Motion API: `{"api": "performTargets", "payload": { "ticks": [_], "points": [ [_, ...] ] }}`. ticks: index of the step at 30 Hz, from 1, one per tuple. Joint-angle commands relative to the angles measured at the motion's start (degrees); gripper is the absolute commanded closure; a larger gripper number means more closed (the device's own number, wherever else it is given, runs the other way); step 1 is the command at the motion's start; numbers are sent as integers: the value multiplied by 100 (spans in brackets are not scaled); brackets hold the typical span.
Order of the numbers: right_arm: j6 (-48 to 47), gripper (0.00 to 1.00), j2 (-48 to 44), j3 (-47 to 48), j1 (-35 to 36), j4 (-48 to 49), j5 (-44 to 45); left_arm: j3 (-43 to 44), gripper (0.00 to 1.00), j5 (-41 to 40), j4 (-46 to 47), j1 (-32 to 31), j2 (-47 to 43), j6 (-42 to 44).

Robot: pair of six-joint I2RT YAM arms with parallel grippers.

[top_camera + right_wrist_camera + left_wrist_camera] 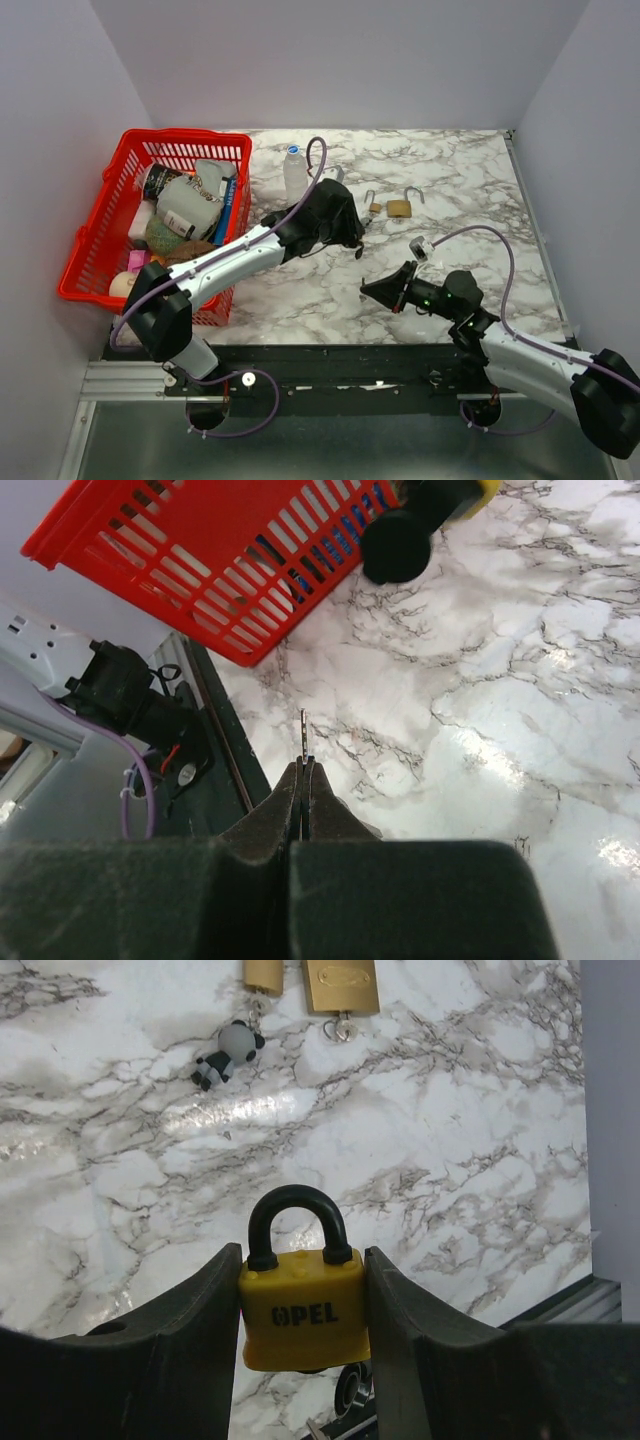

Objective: Unlock with the key

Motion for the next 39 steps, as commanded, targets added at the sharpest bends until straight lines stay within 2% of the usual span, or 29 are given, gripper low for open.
{"api": "performTargets", "payload": {
  "ticks": [1, 14, 27, 39],
  "points": [
    [-6, 99, 447, 141, 35, 1032, -183, -230, 100, 346, 405, -169, -492, -288],
    [91, 99, 1019, 519, 35, 1252, -218, -1012, 100, 232, 678, -441, -1204, -614],
    [205, 99, 1336, 783, 35, 1217, -69, -1057, 100, -277, 564, -723, -1318, -587],
    [302, 99, 1046, 695, 35, 1041, 388, -1004, 100, -550, 397, -819, -1388, -499]
  ]
}}
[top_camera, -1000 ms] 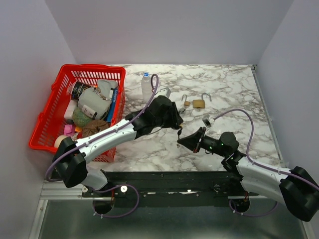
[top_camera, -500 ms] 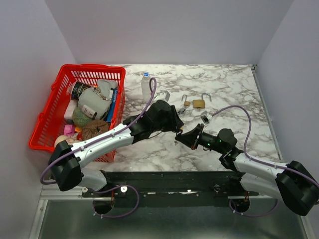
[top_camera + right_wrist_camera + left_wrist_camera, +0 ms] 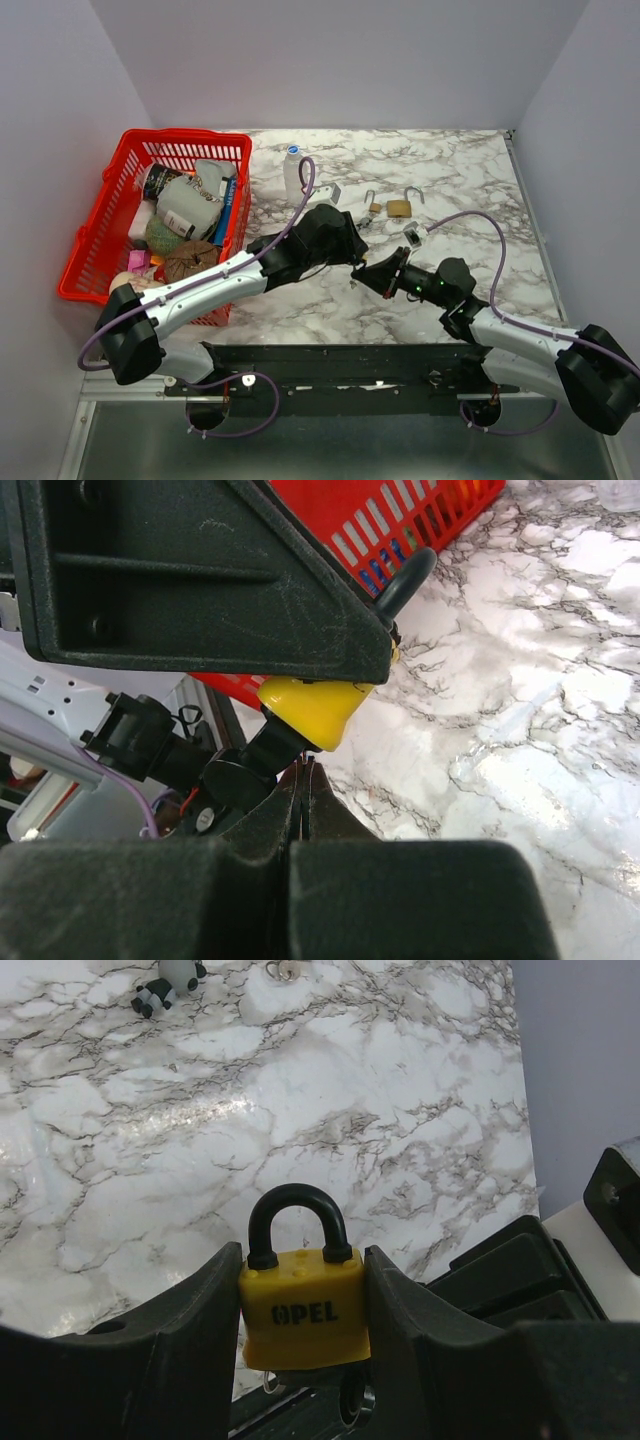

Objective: Unlock with the key

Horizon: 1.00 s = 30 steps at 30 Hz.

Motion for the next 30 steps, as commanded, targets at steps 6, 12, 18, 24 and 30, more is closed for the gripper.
{"api": "performTargets", "payload": {
  "ticks": [6, 12, 18, 24, 30],
  "points": [
    [44, 99, -104, 203, 28, -188, 634, 45, 100, -369, 16, -166, -241, 60],
    [220, 99, -16, 186, 19, -259, 854, 133, 100, -659, -185, -289, -250, 166],
    [211, 99, -156, 186, 2, -312, 1056, 212, 100, -729, -326, -324, -232, 298],
    [176, 99, -279, 221, -7, -303, 1328, 230, 100, -861, -450, -439, -188, 412],
    [115, 99, -393, 239, -16, -251, 1583, 124, 100, -905, -432, -535, -162, 438]
  ]
}}
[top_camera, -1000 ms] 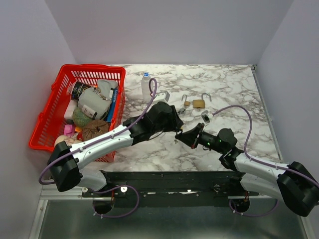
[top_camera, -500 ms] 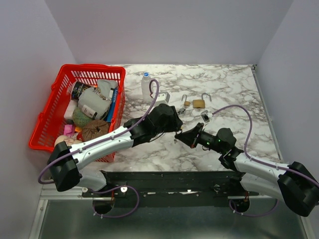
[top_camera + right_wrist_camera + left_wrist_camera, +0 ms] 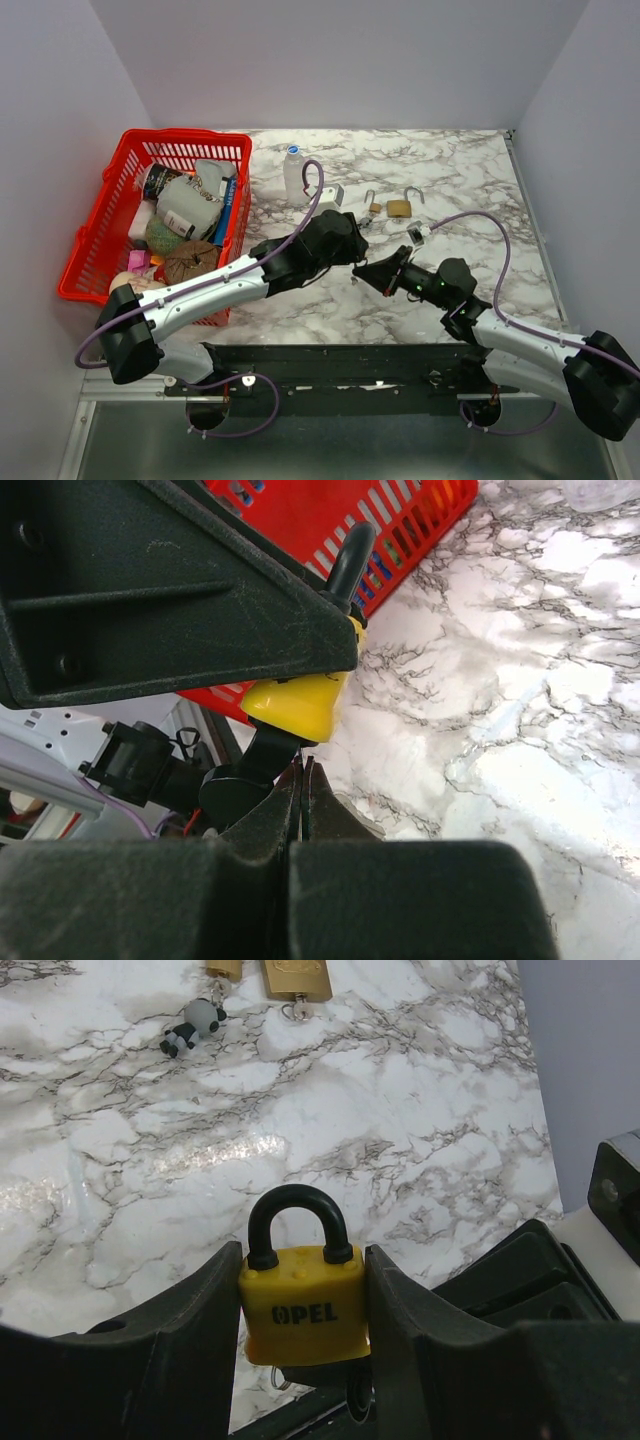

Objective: Unlock with the key

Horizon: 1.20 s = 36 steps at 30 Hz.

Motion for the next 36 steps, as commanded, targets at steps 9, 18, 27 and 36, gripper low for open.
{"api": "performTargets", "payload": {
  "ticks": [9, 18, 27, 36],
  "points": [
    [-82, 99, -263, 81, -95, 560, 1353, 28, 100, -413, -579, -304, -17, 207],
    [-170, 99, -246, -165, -95, 1368, 1371, 160, 100, -721, -878, -375, 229, 172],
    [6, 99, -342, -315, -95, 1870, 1591, 160, 100, -905, -975, -445, 352, 58],
    [85, 99, 316, -341, -95, 2528, 1521, 186, 100, -967, -817, -480, 387, -153]
  ]
}}
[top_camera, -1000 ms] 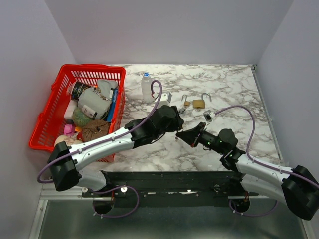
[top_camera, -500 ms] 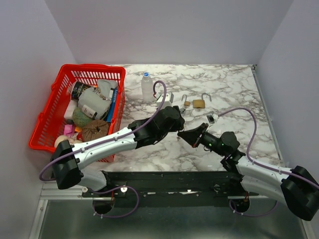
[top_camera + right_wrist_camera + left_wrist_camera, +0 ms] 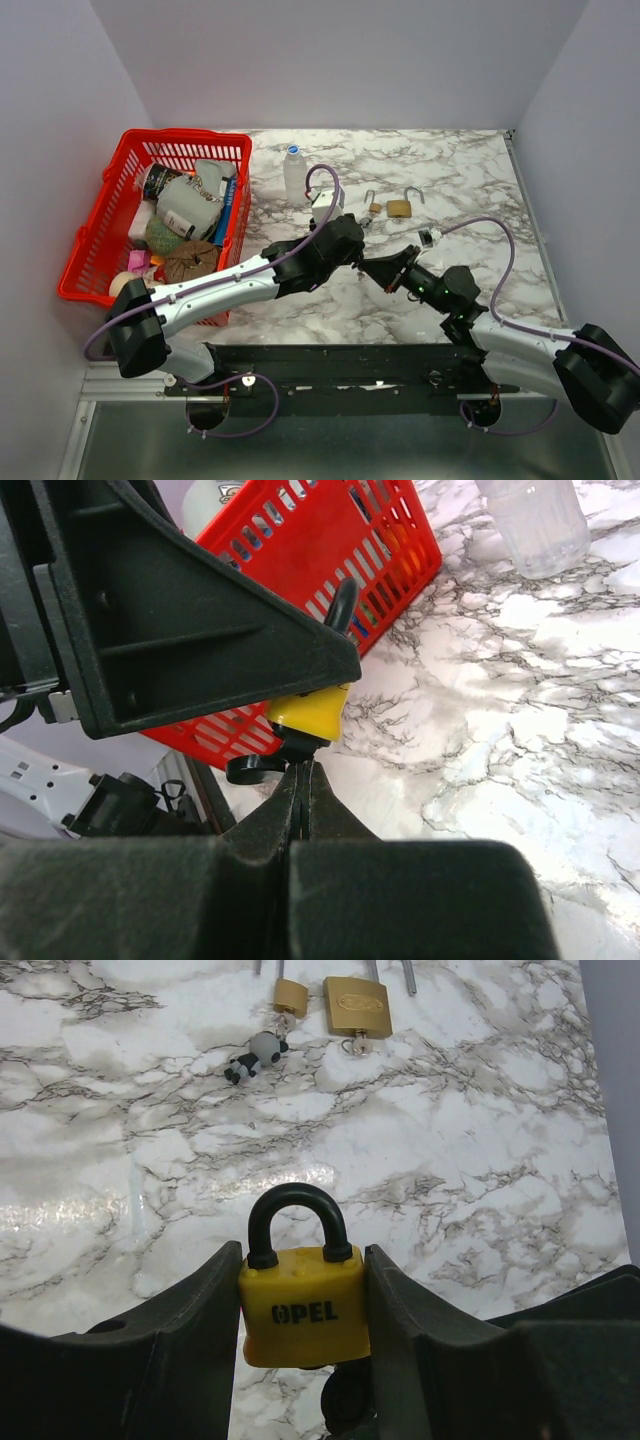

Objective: Unlock with the key

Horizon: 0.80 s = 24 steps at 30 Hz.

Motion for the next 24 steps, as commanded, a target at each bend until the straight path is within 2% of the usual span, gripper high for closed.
{"api": "performTargets", "payload": {
  "ticks": [1, 8, 24],
  "points": [
    [93, 99, 332, 26, -119, 1684, 799, -2, 100, 122, -511, -198, 72, -103],
    [252, 99, 1035, -193, -66, 2722, 904, 42, 100, -63, -396, -198, 20, -252],
    [41, 99, 2169, -176, 321, 4129, 1555, -239, 100, 596, 324, -190, 28, -762]
  ]
}}
